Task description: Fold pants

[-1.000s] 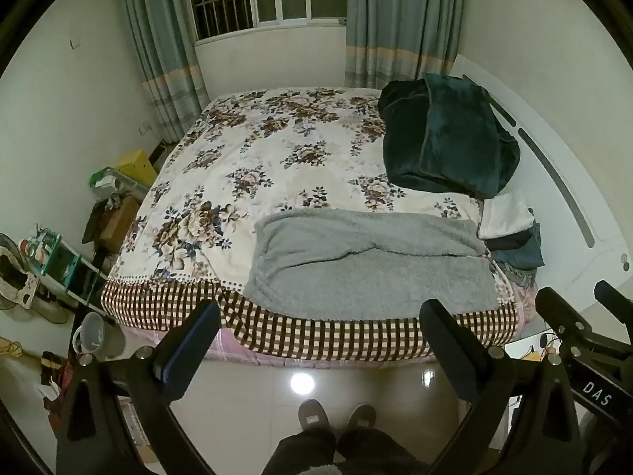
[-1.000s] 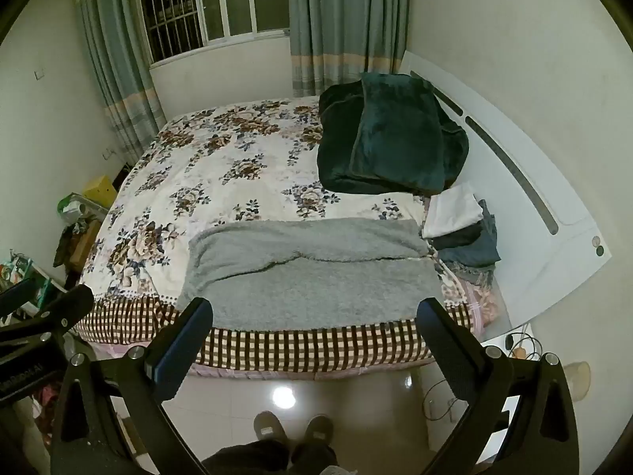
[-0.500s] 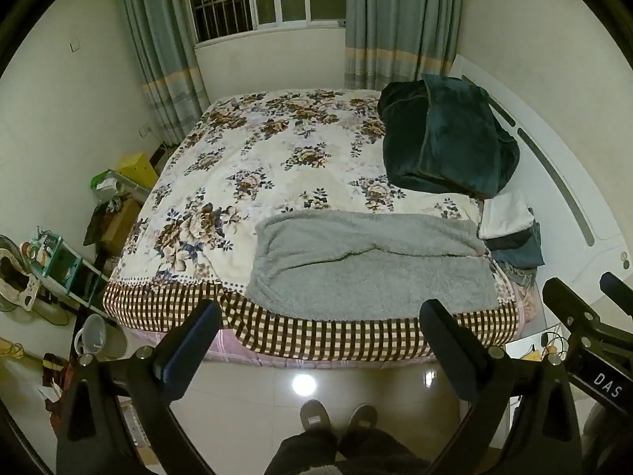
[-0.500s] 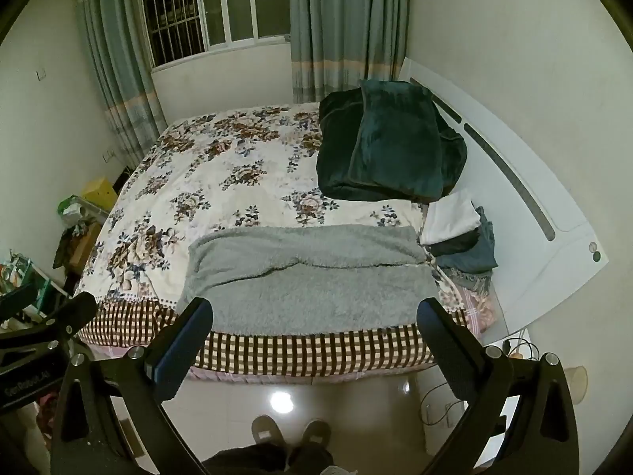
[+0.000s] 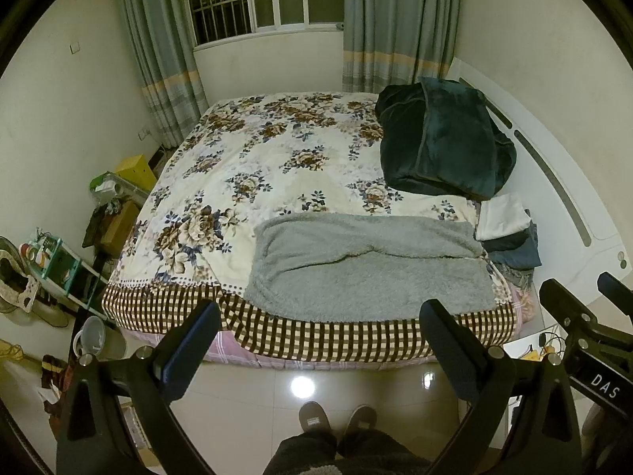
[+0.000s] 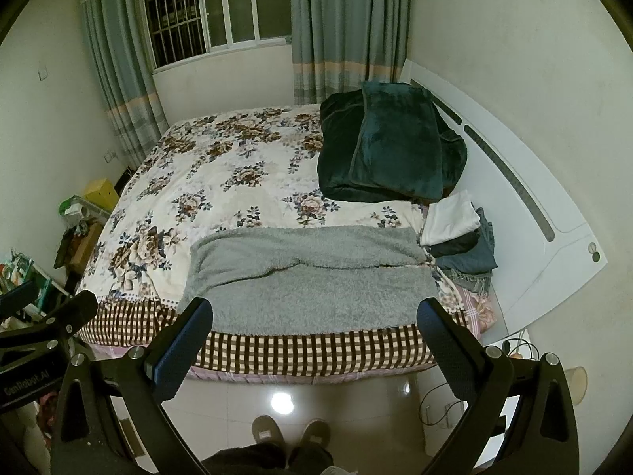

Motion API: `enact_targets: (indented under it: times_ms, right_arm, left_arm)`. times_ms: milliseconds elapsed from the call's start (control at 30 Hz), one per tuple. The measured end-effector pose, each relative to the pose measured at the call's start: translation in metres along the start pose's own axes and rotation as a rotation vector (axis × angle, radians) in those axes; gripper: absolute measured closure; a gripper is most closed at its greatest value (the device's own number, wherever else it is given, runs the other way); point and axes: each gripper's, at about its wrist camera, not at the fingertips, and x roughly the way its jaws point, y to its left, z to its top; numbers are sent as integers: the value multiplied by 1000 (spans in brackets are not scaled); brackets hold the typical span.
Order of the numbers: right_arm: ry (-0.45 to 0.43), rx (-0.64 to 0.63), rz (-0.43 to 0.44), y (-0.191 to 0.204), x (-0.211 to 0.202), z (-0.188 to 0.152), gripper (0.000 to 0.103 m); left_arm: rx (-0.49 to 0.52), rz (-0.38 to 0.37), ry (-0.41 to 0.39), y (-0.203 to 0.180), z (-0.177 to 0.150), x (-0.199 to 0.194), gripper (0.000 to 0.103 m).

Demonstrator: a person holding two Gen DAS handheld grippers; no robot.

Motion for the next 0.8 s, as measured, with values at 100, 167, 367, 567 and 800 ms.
enact_targets:
  times_ms: [100,167,367,567,800]
  right_arm:
    - [0,2,1,0,0,0,0]
    - [0,0,0,0,-1,1,0]
    - [-4,2,-1,0,-1,1,0]
    - [-5,1,0,-1,1,0,0]
    - [-7,-1,3,-1,0,1,0]
  left_arm:
    - [1,-2,-2,-1,2,-1,0]
    - [-2,-2,-4,-2,4,-2,0]
    - [-1,-4,-6,-6,7,-5,0]
    - [-2,-4,-9,-10,11,-7,0]
    - [-1,-5,-10,-13,15,-8,0]
